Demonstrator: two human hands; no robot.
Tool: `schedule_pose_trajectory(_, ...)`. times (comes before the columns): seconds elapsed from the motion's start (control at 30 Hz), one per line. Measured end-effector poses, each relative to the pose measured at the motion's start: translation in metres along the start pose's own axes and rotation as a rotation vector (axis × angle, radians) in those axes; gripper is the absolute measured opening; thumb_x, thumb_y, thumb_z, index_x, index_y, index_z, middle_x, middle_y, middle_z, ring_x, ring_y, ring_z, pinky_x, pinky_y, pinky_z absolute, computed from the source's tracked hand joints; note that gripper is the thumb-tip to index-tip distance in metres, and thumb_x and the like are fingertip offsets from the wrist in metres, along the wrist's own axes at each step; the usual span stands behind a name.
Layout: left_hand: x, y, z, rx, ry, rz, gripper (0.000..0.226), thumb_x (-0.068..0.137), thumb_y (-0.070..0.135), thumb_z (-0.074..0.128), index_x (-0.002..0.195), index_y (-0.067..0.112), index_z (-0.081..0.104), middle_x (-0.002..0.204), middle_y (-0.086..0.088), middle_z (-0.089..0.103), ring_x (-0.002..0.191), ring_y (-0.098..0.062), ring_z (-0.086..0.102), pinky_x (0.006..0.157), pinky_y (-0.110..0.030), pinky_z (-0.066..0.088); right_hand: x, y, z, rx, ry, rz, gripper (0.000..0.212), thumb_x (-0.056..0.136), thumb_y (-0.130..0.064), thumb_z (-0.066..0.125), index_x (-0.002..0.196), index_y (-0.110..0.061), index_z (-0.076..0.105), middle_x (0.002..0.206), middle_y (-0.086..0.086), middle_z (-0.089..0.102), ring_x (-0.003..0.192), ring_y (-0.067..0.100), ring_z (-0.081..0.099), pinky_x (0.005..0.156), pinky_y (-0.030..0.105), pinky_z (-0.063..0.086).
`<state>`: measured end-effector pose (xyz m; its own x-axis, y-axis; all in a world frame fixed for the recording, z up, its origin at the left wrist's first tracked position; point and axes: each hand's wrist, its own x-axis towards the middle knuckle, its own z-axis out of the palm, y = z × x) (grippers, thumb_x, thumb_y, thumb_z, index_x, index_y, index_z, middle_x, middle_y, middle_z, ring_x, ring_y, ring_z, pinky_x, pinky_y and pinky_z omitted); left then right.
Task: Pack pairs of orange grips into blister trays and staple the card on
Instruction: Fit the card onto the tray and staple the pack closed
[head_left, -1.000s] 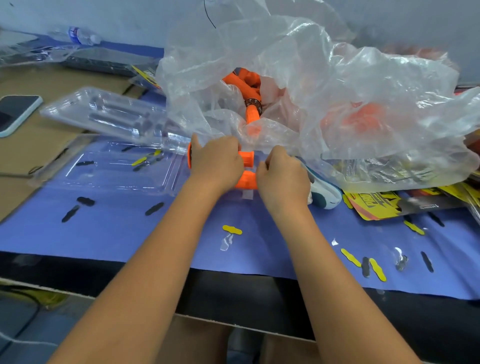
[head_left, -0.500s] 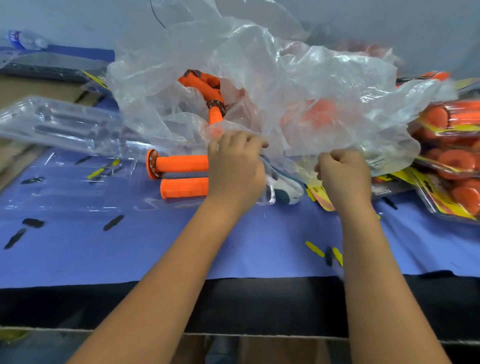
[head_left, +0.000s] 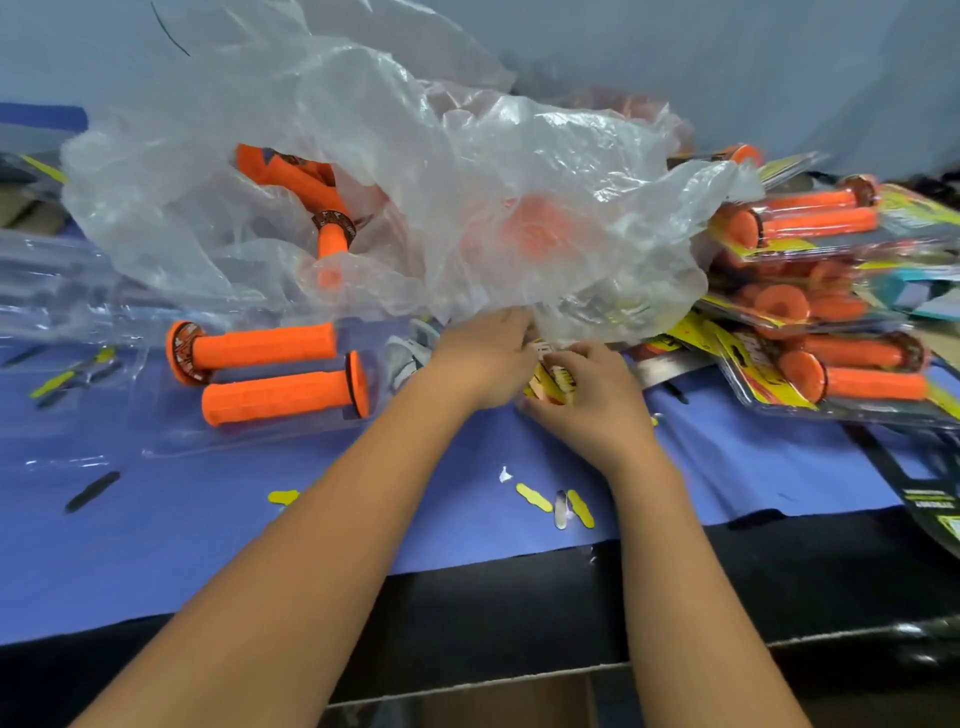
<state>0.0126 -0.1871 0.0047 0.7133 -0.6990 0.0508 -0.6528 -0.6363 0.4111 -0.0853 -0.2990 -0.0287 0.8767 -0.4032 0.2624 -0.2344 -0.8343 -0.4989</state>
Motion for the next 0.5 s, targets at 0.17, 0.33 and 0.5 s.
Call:
schedule_pose_trajectory(0.17, 0.002, -0.009, 0.005, -0.213, 0.116, -0.044, 0.064, 0.093, 0.022, 0.042, 0.151, 0.038, 0.02, 0.15, -0.001, 0.04, 0.134, -0.024, 0.039, 0.098, -0.037, 0.037, 0.001, -0.001, -0.003, -0.084, 0.03, 0.003, 0.024, 0.078, -0.033, 0.069, 0.094, -0.016, 0.073, 0.099, 0.004, 0.064, 0.097, 0.024, 0.058, 0.079, 0.039, 0.048)
schedule_pose_trajectory(0.33, 0.005, -0.011, 0.005, -0.316, 0.149, -0.062, 0.06, 0.093, 0.027, 0.043, 0.147, 0.044, 0.022, 0.149, 0.002, 0.043, 0.131, -0.024, 0.044, 0.094, -0.034, 0.038, -0.006, 0.005, -0.017, 0.075, 0.085, 0.083, 0.021, 0.08, -0.027, 0.055, 0.072, -0.01, 0.065, 0.073, 0.005, 0.062, 0.074, 0.025, 0.057, 0.065, 0.042, 0.051)
schedule_pose_trajectory(0.5, 0.003, -0.016, 0.001, -0.454, 0.11, -0.058, 0.051, 0.095, 0.026, 0.043, 0.143, 0.04, 0.036, 0.147, 0.011, 0.045, 0.132, -0.019, 0.044, 0.106, -0.04, 0.037, -0.008, 0.015, -0.027, 0.179, 0.114, 0.098, 0.02, 0.091, -0.02, 0.059, 0.072, -0.017, 0.066, 0.069, -0.005, 0.062, 0.07, 0.008, 0.056, 0.059, 0.022, 0.043)
